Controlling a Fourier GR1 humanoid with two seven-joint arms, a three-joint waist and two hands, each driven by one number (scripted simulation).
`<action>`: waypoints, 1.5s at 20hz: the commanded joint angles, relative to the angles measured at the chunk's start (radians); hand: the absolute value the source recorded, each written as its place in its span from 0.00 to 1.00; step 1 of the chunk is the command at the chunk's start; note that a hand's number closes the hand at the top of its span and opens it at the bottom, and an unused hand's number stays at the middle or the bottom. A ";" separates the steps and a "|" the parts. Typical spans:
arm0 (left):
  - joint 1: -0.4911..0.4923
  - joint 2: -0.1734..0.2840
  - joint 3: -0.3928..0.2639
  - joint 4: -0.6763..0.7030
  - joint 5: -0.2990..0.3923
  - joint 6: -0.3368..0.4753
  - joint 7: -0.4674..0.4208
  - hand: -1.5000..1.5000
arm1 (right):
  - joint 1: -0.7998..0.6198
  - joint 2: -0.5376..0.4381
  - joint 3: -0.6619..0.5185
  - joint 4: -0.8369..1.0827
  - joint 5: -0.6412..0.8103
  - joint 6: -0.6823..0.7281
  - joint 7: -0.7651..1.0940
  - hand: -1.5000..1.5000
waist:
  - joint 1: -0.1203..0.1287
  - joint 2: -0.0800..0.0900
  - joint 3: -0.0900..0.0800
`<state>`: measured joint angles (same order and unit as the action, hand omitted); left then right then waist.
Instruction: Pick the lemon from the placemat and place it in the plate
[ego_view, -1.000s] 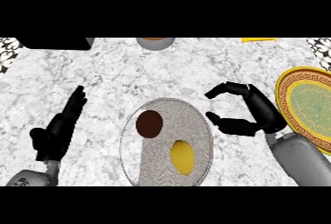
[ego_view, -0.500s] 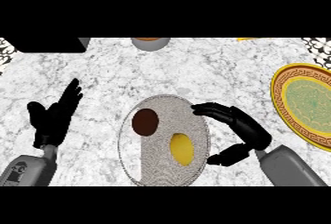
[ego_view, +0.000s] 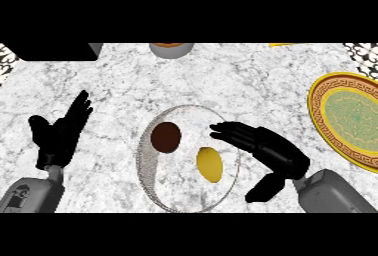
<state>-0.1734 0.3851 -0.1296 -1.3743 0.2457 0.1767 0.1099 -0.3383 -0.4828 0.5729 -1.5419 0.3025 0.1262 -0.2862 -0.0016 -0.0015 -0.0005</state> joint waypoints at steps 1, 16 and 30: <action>-0.014 0.011 0.042 0.026 -0.002 -0.031 0.003 0.50 | -0.010 -0.022 -0.009 -0.042 0.055 0.085 0.087 0.00 | 0.000 0.001 0.000; -0.058 -0.043 0.052 0.032 -0.057 -0.048 0.033 0.50 | -0.076 0.112 0.118 -0.064 0.374 0.262 0.420 0.00 | 0.001 0.001 0.000; -0.007 -0.095 0.113 -0.007 -0.131 -0.073 0.045 0.50 | -0.031 0.315 0.116 0.065 0.616 0.321 0.413 0.00 | 0.004 0.001 0.001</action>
<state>-0.1764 0.3011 -0.0366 -1.3801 0.1395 0.1000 0.1421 -0.3961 -0.2076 0.6792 -1.5217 0.8417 0.4687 0.1482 0.0027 -0.0003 -0.0001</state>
